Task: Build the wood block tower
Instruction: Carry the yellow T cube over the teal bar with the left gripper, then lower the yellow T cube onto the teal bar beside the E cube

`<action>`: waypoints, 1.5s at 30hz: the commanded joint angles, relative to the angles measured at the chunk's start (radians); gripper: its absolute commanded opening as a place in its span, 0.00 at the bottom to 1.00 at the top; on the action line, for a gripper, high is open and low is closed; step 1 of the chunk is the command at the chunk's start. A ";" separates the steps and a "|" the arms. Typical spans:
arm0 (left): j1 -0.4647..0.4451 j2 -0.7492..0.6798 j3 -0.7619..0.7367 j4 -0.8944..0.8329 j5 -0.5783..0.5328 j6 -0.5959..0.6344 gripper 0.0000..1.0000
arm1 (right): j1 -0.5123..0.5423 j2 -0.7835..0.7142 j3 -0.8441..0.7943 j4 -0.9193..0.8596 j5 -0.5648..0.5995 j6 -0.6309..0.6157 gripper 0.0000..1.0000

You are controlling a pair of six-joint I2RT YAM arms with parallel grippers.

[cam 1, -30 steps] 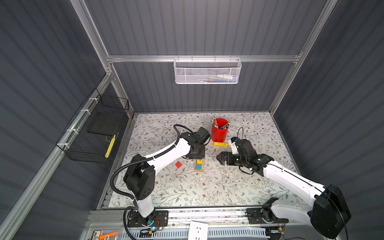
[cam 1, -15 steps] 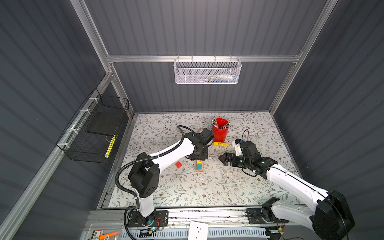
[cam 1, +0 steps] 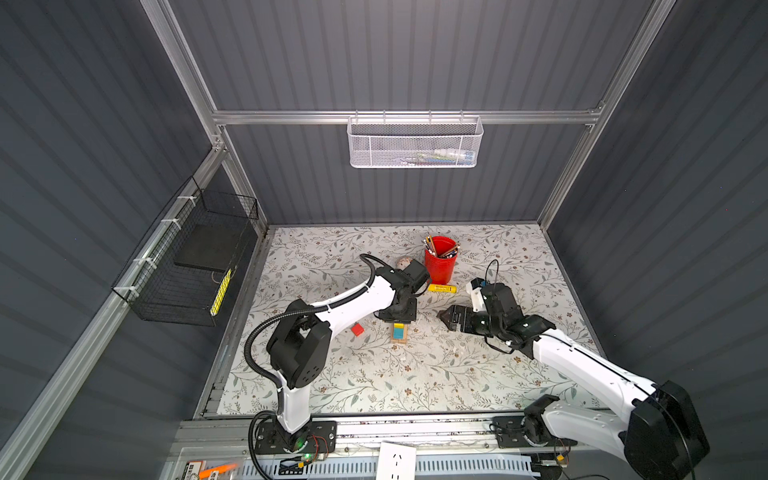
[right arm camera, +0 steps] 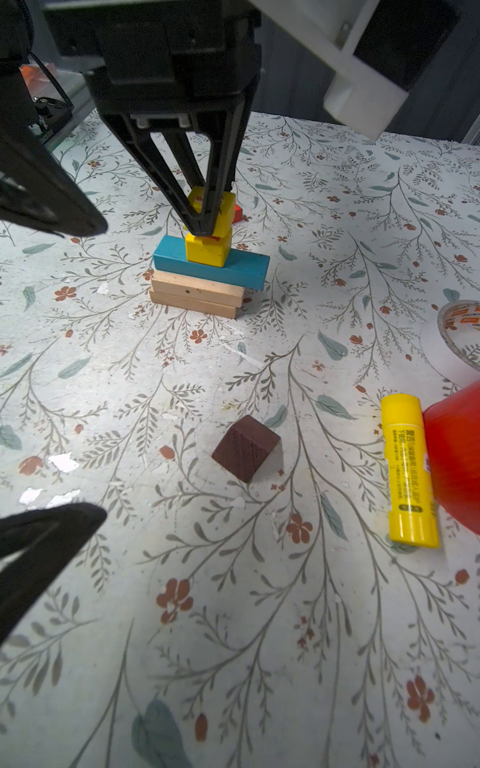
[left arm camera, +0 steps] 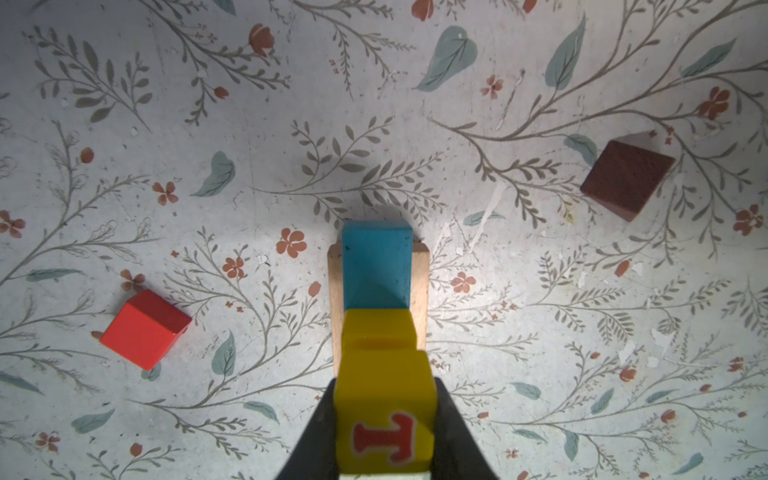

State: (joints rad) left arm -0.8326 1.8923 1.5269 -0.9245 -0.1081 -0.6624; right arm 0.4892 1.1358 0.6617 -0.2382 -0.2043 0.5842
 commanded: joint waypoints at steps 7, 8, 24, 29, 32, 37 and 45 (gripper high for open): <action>-0.007 0.027 0.038 -0.036 -0.025 0.008 0.21 | -0.011 -0.011 -0.016 0.010 -0.012 0.011 0.99; -0.008 0.030 0.039 -0.039 -0.027 0.007 0.21 | -0.013 -0.011 -0.015 0.008 -0.012 0.012 0.99; -0.008 0.036 0.038 -0.045 0.000 0.019 0.28 | -0.025 -0.011 -0.021 0.019 -0.017 0.016 0.99; -0.007 0.038 0.038 -0.036 0.013 0.023 0.33 | -0.030 -0.011 -0.025 0.021 -0.017 0.018 0.99; -0.007 0.041 0.039 -0.038 0.009 0.027 0.37 | -0.031 -0.010 -0.026 0.022 -0.018 0.019 0.99; -0.007 0.045 0.041 -0.039 0.014 0.027 0.42 | -0.036 -0.011 -0.027 0.024 -0.023 0.020 0.99; -0.008 0.055 0.048 -0.033 0.022 0.033 0.43 | -0.040 -0.011 -0.031 0.029 -0.029 0.022 0.99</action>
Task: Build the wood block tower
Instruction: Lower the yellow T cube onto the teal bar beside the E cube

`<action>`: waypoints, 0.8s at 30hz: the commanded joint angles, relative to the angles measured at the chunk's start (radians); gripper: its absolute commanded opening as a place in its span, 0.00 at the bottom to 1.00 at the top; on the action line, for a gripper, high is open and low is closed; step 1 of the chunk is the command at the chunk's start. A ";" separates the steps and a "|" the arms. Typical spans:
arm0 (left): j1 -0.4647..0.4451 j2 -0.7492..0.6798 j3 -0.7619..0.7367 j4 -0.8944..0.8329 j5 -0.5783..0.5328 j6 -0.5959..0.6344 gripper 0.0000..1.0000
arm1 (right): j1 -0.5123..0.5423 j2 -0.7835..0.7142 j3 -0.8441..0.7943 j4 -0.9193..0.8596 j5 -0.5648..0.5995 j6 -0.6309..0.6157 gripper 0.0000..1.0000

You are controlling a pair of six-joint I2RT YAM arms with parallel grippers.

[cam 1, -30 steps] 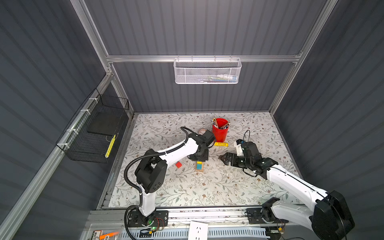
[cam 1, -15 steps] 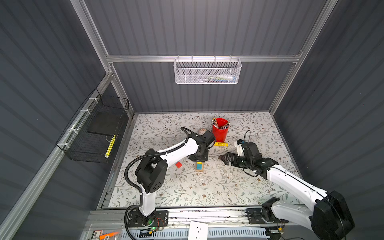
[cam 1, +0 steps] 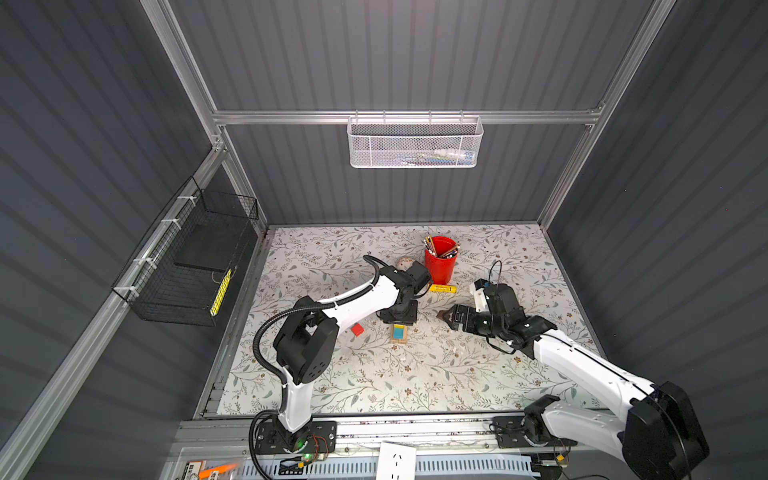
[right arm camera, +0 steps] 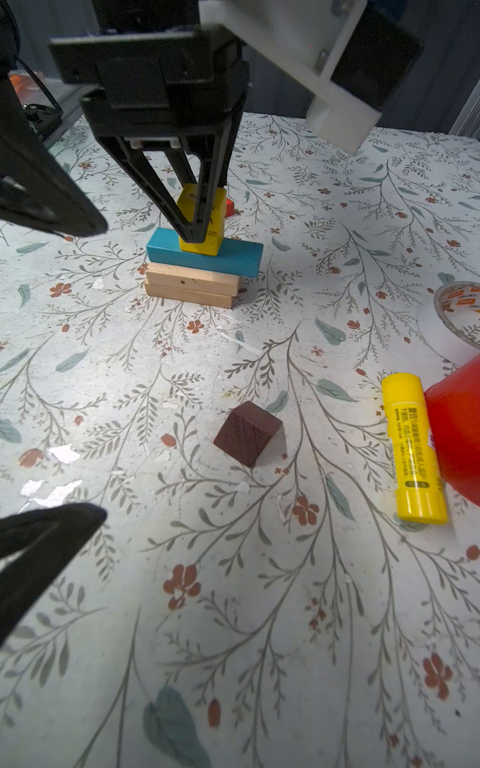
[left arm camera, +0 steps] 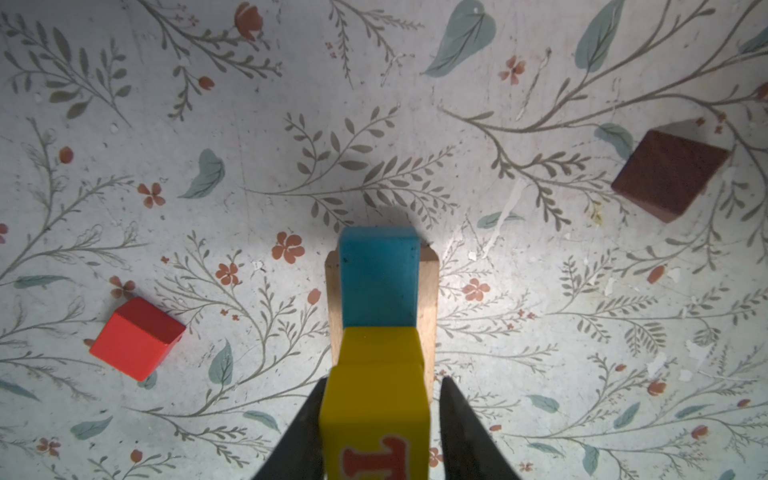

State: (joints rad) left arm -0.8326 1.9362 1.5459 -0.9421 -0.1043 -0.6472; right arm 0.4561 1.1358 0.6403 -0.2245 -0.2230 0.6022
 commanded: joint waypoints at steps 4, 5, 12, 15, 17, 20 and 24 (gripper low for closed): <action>-0.008 0.018 0.029 -0.019 0.018 0.021 0.43 | -0.011 -0.011 -0.013 0.018 -0.010 0.005 0.99; -0.007 0.020 0.031 -0.020 0.016 0.022 0.43 | -0.010 -0.010 -0.012 0.018 -0.012 0.008 0.99; -0.008 0.033 0.042 -0.033 0.003 0.026 0.41 | -0.016 -0.011 -0.013 0.021 -0.018 0.007 0.99; -0.007 0.037 0.042 -0.033 0.002 0.026 0.40 | -0.018 -0.011 -0.014 0.021 -0.019 0.005 0.99; -0.008 0.040 0.042 -0.032 0.005 0.026 0.40 | -0.019 -0.010 -0.016 0.022 -0.021 0.007 0.99; -0.008 0.044 0.042 -0.034 0.003 0.026 0.39 | -0.020 -0.010 -0.015 0.022 -0.022 0.007 0.99; -0.007 0.043 0.040 -0.035 0.000 0.026 0.38 | -0.023 -0.010 -0.019 0.025 -0.023 0.008 0.99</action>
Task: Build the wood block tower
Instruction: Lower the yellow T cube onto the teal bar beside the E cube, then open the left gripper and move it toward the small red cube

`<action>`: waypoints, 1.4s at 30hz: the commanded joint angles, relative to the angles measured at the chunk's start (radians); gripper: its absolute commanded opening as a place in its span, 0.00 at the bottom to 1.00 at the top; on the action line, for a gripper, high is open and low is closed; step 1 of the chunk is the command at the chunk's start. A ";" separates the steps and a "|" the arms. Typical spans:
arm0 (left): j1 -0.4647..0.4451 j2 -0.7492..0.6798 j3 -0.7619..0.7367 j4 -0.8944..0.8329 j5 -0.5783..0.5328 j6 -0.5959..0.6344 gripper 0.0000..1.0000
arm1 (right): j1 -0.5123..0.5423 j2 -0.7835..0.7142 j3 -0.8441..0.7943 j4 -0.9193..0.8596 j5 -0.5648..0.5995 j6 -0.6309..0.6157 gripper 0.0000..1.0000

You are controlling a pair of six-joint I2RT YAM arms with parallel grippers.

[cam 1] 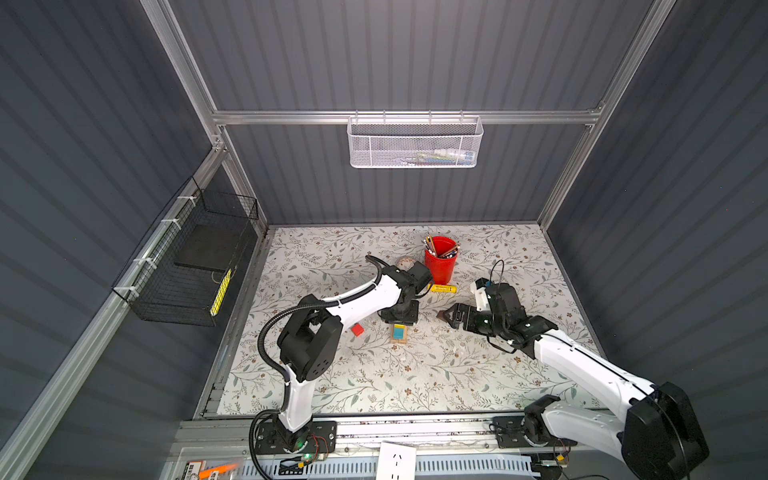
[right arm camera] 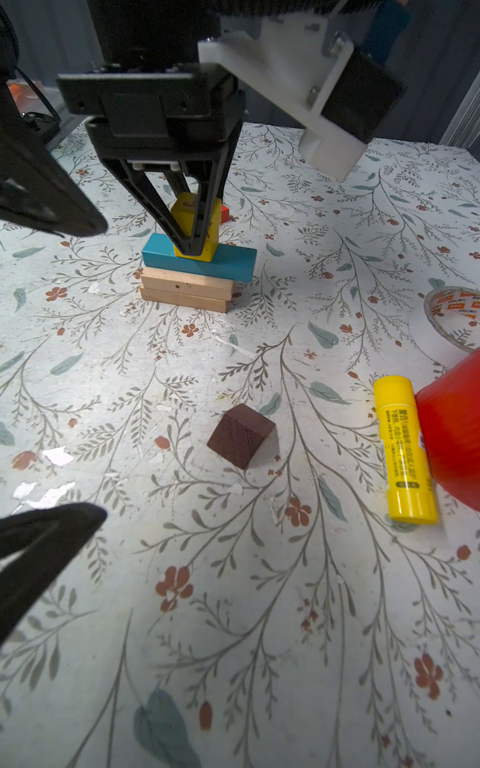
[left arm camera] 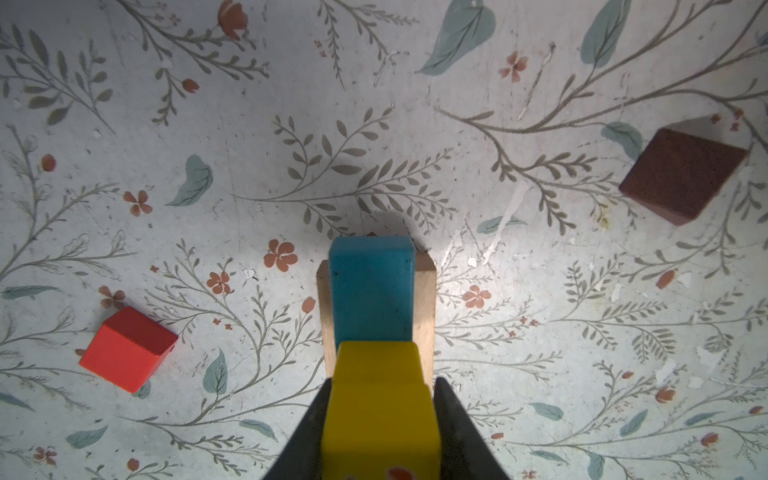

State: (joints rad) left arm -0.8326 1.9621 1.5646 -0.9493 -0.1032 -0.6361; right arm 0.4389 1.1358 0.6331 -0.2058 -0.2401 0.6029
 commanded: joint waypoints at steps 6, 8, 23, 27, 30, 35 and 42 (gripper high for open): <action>-0.008 0.018 0.022 -0.033 -0.005 0.015 0.37 | -0.008 -0.010 -0.012 0.006 -0.007 0.008 0.99; -0.008 0.018 0.022 -0.034 -0.010 0.014 0.37 | -0.008 -0.010 -0.013 0.006 -0.010 0.009 0.99; -0.008 0.014 0.023 -0.042 -0.018 0.018 0.39 | -0.012 -0.010 -0.015 0.007 -0.014 0.009 0.99; -0.008 0.011 0.032 -0.046 -0.019 0.019 0.40 | -0.013 -0.011 -0.013 0.006 -0.018 0.007 0.99; -0.008 -0.002 0.034 -0.040 -0.015 0.022 0.42 | -0.013 -0.010 -0.005 -0.004 -0.015 0.000 0.99; -0.007 -0.037 0.058 -0.042 -0.024 0.020 0.48 | -0.013 -0.047 0.019 -0.041 -0.010 -0.022 0.99; -0.007 -0.151 0.033 -0.037 -0.065 -0.017 0.55 | -0.014 -0.082 0.062 -0.104 -0.026 -0.081 0.99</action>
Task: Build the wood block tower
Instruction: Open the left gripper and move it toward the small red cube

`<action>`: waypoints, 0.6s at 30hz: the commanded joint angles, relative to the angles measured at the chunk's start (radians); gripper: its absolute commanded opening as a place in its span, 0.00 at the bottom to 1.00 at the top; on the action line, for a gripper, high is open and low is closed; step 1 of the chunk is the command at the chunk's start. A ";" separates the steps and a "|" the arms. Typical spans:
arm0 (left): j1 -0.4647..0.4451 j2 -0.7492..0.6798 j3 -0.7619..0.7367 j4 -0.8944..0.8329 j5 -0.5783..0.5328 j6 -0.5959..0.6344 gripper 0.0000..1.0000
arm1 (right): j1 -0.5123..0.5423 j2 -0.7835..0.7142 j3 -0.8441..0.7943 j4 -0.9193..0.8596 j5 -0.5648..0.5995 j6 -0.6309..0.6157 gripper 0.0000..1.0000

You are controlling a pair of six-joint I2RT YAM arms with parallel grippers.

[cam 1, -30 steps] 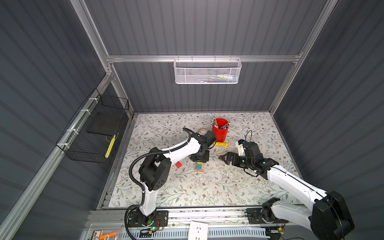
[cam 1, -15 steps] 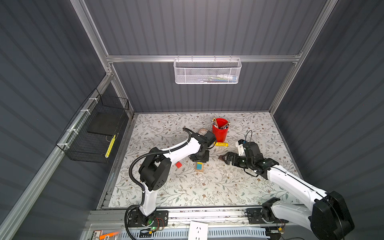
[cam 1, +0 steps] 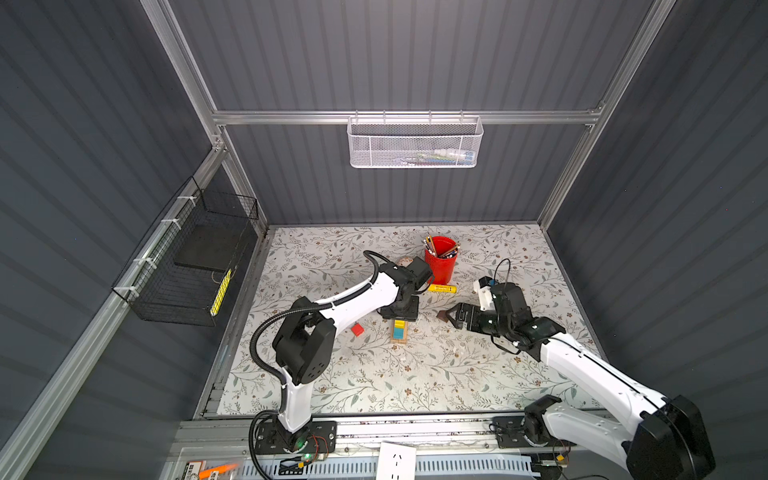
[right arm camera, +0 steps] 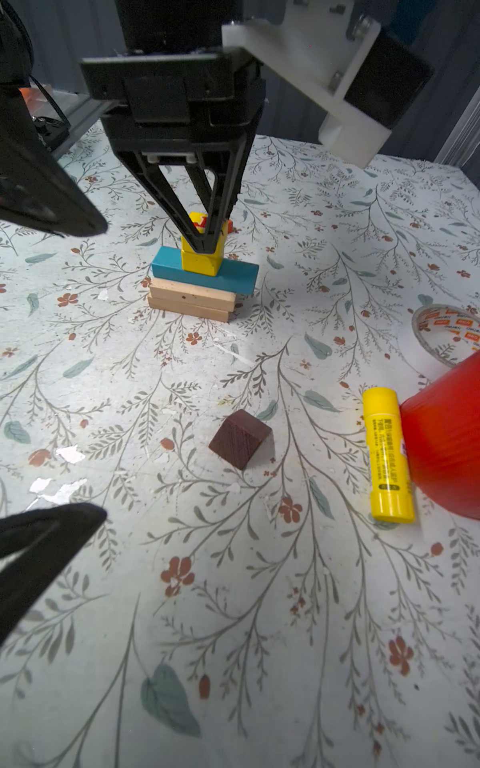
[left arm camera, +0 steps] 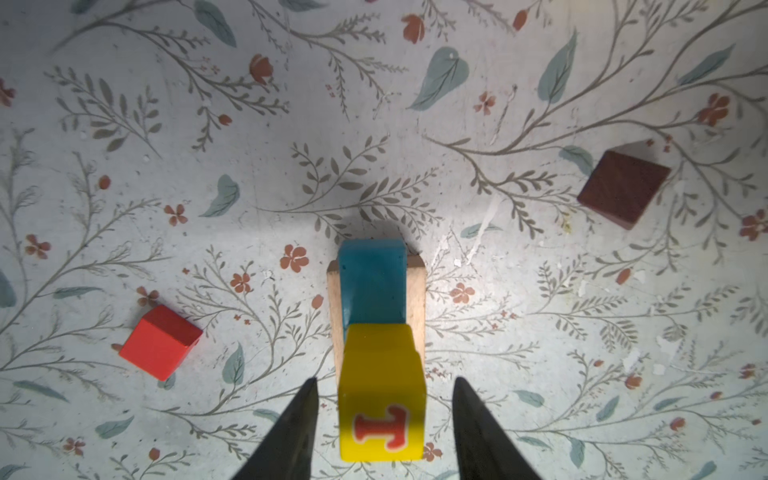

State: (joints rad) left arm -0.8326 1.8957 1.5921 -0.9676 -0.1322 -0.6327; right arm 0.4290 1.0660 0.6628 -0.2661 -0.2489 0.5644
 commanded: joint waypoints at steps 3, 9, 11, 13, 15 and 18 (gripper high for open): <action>-0.006 -0.161 -0.035 -0.001 -0.068 -0.056 0.58 | 0.000 -0.012 0.047 -0.051 -0.053 -0.060 0.99; -0.004 -0.299 -0.108 -0.031 -0.167 -0.158 0.63 | 0.043 0.000 0.088 -0.081 -0.076 -0.106 0.99; 0.003 -0.344 -0.148 -0.040 -0.194 -0.207 0.64 | 0.076 0.008 0.097 -0.076 -0.070 -0.125 0.99; 0.009 -0.388 -0.217 -0.039 -0.218 -0.260 0.66 | 0.117 0.016 0.105 -0.062 -0.063 -0.136 0.99; 0.015 -0.428 -0.277 -0.030 -0.237 -0.310 0.68 | 0.158 0.030 0.107 -0.030 -0.062 -0.138 0.99; 0.042 -0.477 -0.359 -0.019 -0.237 -0.383 0.70 | 0.222 0.074 0.121 0.003 -0.040 -0.142 0.99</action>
State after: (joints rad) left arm -0.8120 1.4551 1.2873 -0.9699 -0.3279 -0.9070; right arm 0.6109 1.1027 0.7506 -0.2955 -0.3061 0.4500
